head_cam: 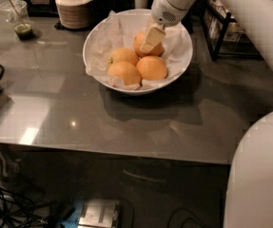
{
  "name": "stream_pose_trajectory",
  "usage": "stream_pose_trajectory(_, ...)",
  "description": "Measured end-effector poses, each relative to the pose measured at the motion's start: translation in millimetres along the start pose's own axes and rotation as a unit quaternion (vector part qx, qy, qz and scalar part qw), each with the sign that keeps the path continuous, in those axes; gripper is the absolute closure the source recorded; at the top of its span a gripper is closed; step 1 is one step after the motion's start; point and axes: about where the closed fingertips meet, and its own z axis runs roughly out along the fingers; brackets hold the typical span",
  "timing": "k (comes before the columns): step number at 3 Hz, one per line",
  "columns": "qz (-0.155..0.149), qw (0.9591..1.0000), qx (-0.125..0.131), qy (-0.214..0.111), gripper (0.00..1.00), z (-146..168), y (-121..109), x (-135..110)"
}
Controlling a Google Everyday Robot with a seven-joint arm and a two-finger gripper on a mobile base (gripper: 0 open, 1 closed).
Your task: Pick orange from white bowl
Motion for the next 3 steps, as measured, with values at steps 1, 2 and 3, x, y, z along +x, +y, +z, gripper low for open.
stream_pose_trajectory(1,0.01,0.9999,-0.003,-0.001,0.41,4.1,1.9,4.5)
stream_pose_trajectory(2,0.022,0.9997,-0.008,-0.003,0.4,8.9,3.8,8.3)
stream_pose_trajectory(3,0.024,0.9997,-0.009,-0.003,0.41,8.4,3.7,7.7)
